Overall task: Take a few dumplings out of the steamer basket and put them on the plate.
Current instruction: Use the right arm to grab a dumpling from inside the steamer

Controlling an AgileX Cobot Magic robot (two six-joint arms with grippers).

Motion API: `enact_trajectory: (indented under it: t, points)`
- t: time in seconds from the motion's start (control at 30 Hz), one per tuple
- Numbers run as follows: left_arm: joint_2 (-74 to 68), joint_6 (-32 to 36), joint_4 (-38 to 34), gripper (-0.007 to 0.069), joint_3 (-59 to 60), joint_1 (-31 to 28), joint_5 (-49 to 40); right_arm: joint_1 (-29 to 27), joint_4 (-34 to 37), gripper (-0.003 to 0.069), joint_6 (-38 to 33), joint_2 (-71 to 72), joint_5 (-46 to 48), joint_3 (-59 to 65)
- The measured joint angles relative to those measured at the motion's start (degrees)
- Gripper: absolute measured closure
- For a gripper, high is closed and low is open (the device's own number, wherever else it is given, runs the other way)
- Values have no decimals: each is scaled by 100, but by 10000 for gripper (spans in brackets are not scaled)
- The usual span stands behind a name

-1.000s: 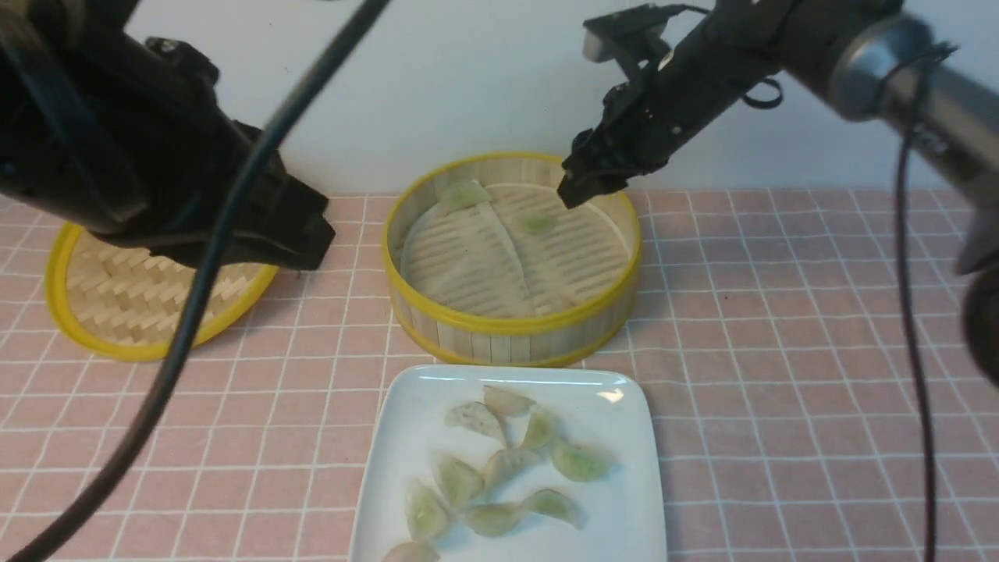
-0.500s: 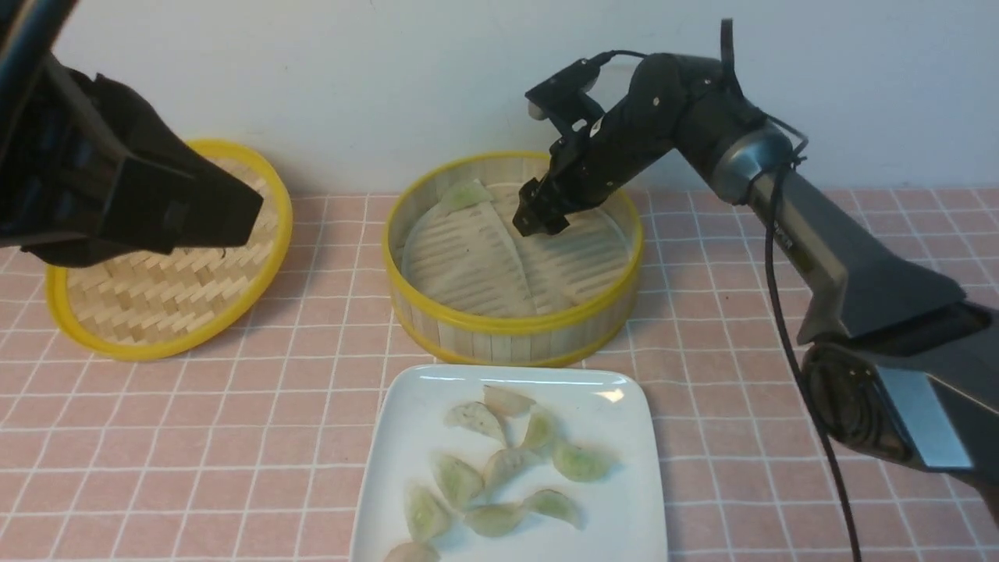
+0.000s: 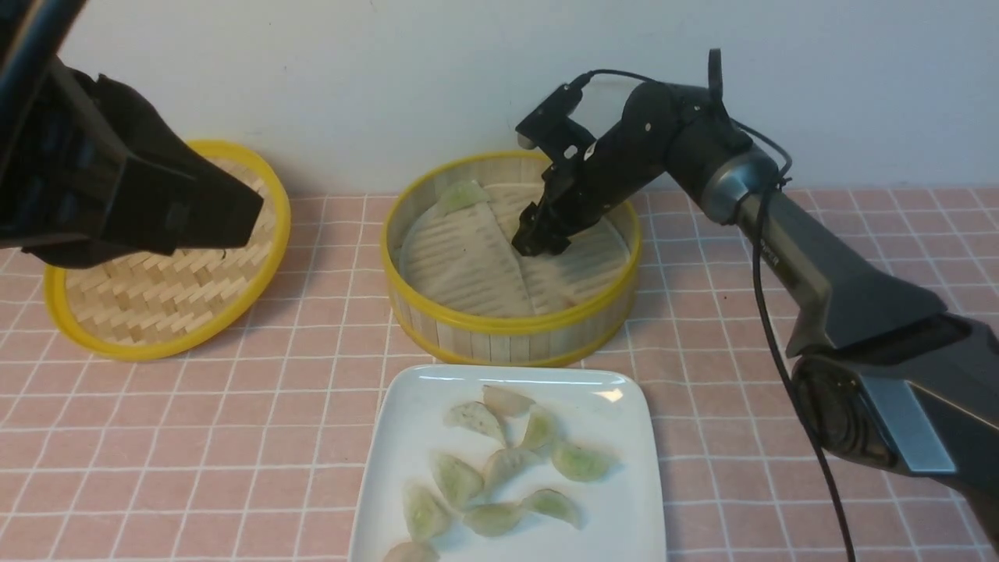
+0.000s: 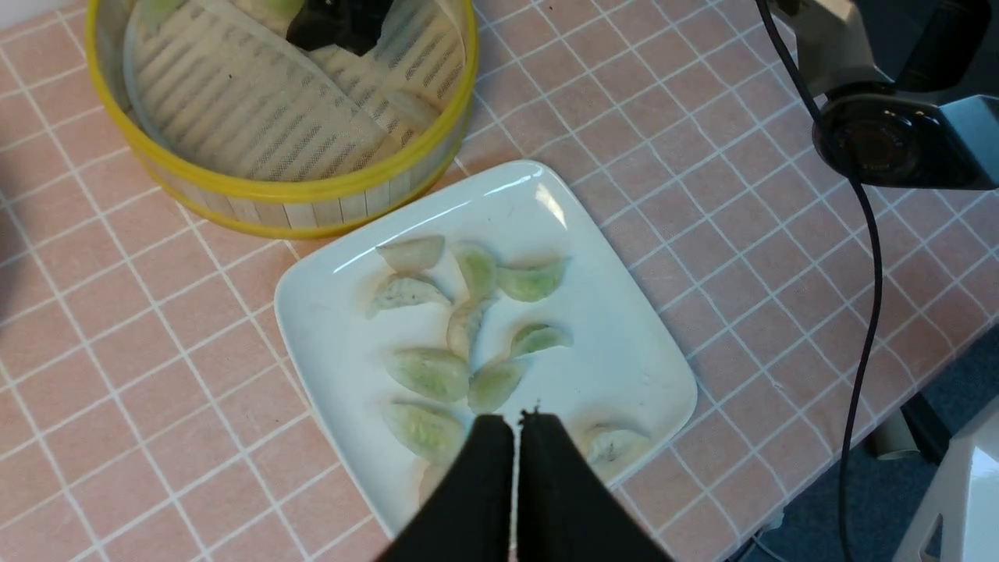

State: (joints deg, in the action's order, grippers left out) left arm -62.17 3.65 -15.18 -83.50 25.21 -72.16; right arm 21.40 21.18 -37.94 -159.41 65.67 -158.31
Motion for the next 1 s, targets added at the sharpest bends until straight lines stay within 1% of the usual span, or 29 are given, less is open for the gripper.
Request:
enact_trajectory:
  t: [0.07, 0.1, 0.17, 0.2, 0.27, 0.47, 0.57, 0.67, 0.83, 0.9, 1.0]
  points:
    - [0, 0, 0, 631, 0, 0, 0, 19, 36, 410, 1, 0, 102, -11]
    - [0, 0, 0, 631, 0, 0, 0, 24, 52, 486, 35, 0, 168, -28]
    - [0, 0, 0, 631, 0, 0, 0, 24, 45, 589, 181, 5, 306, -105]
    - [0, 0, 0, 631, 0, 0, 0, 24, 15, 622, 267, 5, 393, -155]
    - [0, 0, 0, 631, 0, 0, 0, 24, -43, 650, 383, 5, 540, -296]
    - [0, 0, 0, 631, 0, 0, 0, 19, -124, 669, 687, 62, 630, -922]
    - [0, 0, 0, 631, 0, 0, 0, 19, -259, 670, 1100, 147, 630, -986]
    - [0, 0, 0, 631, 0, 0, 0, 19, -406, 670, 1241, 164, 637, -986]
    - [0, -47, 0, 631, 0, 0, 0, 19, -577, 670, 1666, 166, 631, -525]
    - [0, -47, 0, 631, 0, 0, 0, 19, -588, 670, 1724, 166, 627, -347]
    - [0, -51, 0, 631, 0, 0, 0, 19, -594, 669, 2070, 166, 627, -27]
